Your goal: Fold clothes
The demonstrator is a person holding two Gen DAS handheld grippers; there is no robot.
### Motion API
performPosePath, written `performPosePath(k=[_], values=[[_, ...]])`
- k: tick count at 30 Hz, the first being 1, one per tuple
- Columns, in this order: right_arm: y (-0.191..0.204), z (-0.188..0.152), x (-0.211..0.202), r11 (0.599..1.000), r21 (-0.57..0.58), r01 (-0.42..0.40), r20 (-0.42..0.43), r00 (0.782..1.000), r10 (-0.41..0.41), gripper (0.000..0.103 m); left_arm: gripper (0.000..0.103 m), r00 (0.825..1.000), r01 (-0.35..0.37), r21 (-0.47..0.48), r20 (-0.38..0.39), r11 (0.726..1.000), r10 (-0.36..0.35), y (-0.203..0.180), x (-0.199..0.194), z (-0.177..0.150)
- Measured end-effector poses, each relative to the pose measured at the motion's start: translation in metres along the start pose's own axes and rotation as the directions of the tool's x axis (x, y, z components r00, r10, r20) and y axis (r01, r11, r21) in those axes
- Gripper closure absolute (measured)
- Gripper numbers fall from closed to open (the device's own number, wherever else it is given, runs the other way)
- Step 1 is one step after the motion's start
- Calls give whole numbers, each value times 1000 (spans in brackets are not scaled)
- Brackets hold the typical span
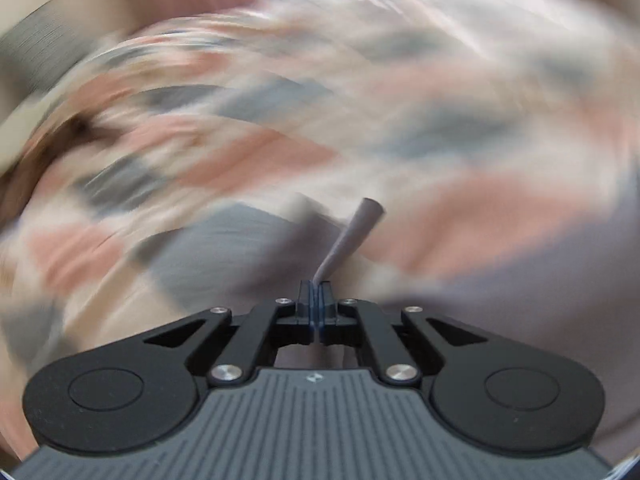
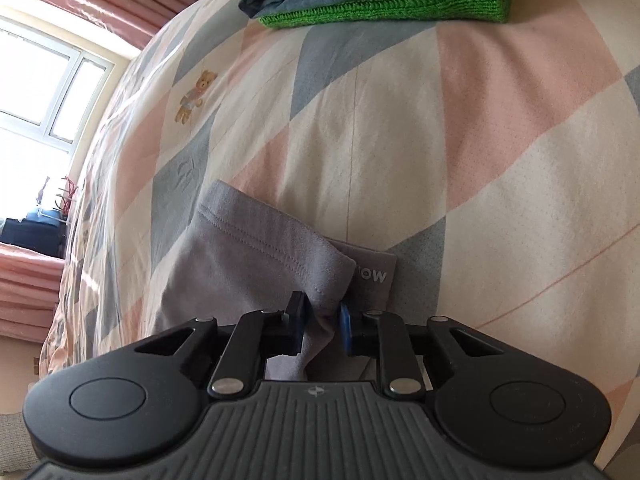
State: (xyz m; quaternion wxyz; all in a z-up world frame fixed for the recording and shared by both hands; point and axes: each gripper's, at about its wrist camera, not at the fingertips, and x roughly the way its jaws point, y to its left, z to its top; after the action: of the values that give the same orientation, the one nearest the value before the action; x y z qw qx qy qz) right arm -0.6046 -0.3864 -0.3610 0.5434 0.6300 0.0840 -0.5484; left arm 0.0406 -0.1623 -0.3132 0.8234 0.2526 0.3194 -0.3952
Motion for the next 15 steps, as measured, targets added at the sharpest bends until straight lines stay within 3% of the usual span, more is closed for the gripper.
performPosePath(k=[1,3,4,6,8,10,11,12,15], values=[[-1,1,0,1000,-1,4,0,1000,-4,83,101,999,-30,-114,18,993,32,27,-13,-4],[-1,2,0,1000,-1,4,-3,1000,-4,83,101,996,-92,-335,-9,938,94,81,-29,-23],[-1,2,0,1000,-2,4,-5,1000,-4,83,99,993,-114,-431,-68,895,94,107,-26,-37],[-2,2,0,1000,-3,5,-10,1000,-5,83,100,982,-153,-607,-179,780,53,147,-16,-70],[-3,2,1,1000,6,2,-17,1000,-2,82,99,981,-114,-747,-191,656,-47,170,-8,-99],[-3,2,1,1000,8,1,-18,1000,-1,81,94,988,-52,-808,-129,586,-90,171,-12,-110],[-3,2,0,1000,7,2,-19,1000,-2,80,81,989,-24,-830,-102,557,-109,171,-13,-114],[-3,2,0,1000,7,2,-19,1000,-2,80,75,988,-4,-836,-87,548,-126,166,-13,-114],[-2,2,0,1000,16,2,-19,1000,-1,79,72,983,28,-839,-75,544,-166,154,0,-110]])
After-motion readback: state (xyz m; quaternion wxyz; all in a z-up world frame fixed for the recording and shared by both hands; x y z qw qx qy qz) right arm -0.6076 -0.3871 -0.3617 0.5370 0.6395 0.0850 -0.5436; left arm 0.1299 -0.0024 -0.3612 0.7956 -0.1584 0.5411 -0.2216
